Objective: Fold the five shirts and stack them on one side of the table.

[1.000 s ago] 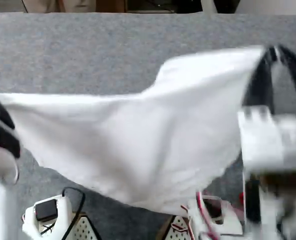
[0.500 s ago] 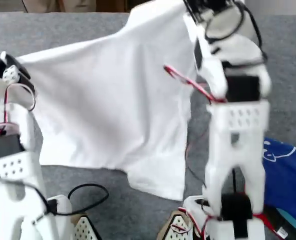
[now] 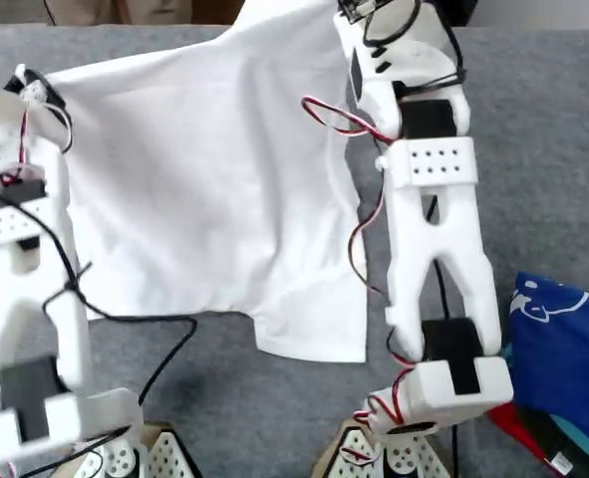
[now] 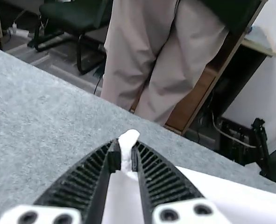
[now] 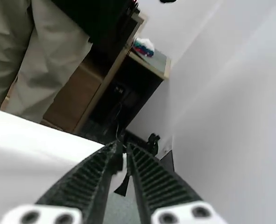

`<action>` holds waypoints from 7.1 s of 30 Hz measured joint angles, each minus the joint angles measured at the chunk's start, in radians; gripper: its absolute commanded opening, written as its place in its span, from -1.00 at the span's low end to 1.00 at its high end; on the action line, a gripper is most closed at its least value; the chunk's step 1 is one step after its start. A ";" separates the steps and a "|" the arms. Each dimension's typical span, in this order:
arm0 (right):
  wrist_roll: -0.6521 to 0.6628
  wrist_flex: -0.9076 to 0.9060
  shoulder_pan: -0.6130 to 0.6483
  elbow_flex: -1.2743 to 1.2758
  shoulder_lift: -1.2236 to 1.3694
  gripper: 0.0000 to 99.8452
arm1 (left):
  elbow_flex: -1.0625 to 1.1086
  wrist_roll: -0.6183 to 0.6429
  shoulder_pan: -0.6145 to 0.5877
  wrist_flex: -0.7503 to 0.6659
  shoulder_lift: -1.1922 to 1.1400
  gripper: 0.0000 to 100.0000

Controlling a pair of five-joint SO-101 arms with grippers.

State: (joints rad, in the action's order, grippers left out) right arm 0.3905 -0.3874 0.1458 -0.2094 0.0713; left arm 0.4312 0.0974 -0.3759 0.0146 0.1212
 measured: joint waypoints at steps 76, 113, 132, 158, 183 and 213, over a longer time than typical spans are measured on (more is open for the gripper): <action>0.222 -0.988 -0.046 1.238 -1.191 -0.99 | 0.282 -0.557 -0.072 0.789 -0.002 -0.96; 0.327 -0.822 -0.071 1.181 -0.965 -0.98 | 0.284 -0.697 -0.068 1.112 0.193 -0.96; 0.236 -0.827 -0.071 0.686 -0.408 -0.98 | 0.308 -0.706 -0.103 1.132 0.382 -0.75; 0.091 -0.982 0.126 -0.327 0.643 -0.98 | 0.072 -0.146 0.052 0.574 -0.278 -0.96; 0.187 -1.361 -0.006 -1.270 1.215 -0.98 | -0.235 -0.219 -0.012 0.605 -0.483 -0.96; 0.212 -1.025 0.025 0.127 0.207 -0.99 | 0.041 -0.391 0.057 0.988 -0.175 -0.96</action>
State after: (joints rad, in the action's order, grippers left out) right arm 0.6022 -1.4124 0.1703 -0.0821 0.2785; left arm 0.4726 -0.2938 -0.3191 1.0027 -0.0537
